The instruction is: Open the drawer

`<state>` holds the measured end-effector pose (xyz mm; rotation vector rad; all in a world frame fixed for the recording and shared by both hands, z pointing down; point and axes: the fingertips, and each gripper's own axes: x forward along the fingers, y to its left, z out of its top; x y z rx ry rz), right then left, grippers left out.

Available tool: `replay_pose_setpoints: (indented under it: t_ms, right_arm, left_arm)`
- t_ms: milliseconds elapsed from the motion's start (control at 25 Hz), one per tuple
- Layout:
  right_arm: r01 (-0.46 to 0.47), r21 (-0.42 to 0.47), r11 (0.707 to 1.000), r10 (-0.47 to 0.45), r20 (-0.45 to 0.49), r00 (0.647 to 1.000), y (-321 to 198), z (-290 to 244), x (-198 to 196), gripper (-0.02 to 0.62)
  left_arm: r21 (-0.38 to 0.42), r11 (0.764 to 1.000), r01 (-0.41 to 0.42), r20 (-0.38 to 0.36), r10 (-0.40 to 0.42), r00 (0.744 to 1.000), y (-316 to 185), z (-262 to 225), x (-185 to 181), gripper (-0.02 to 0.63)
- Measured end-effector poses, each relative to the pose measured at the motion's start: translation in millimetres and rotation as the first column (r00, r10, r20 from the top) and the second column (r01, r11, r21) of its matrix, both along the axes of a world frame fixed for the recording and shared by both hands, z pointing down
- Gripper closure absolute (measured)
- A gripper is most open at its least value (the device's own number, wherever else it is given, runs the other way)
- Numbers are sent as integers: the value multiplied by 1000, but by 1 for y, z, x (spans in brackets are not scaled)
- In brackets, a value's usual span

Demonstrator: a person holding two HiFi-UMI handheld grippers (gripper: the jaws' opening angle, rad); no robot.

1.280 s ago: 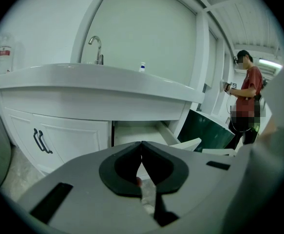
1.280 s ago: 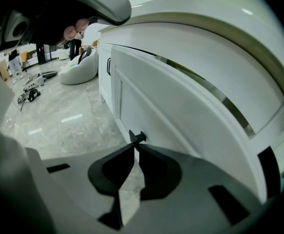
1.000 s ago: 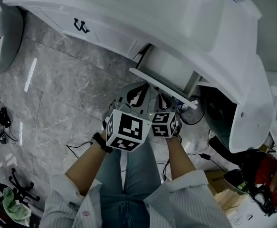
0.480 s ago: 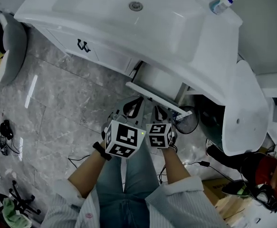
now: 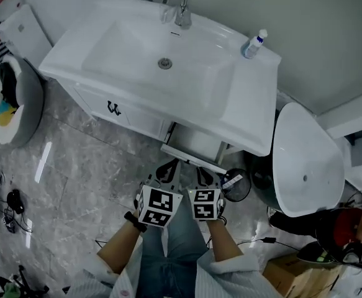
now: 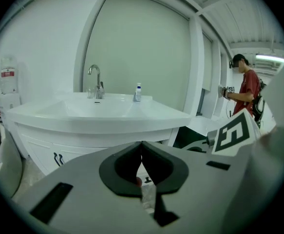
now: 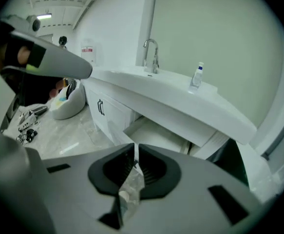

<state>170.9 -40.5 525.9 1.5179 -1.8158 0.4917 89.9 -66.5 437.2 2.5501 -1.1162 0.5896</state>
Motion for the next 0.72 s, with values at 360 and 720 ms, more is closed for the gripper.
replay_pose_setpoints:
  t_ms: [360,720]
  right_arm:
    - [-27,105,994,6,196,980,-10,-87,-6,560]
    - [41,143,989,-92,373,923,5,-185,-20,561]
  left_arm:
    - [40,998,41,-20,-40,999,7,-51,10,589]
    - [65,991,118,-73,-113,991,24,-124,8,589]
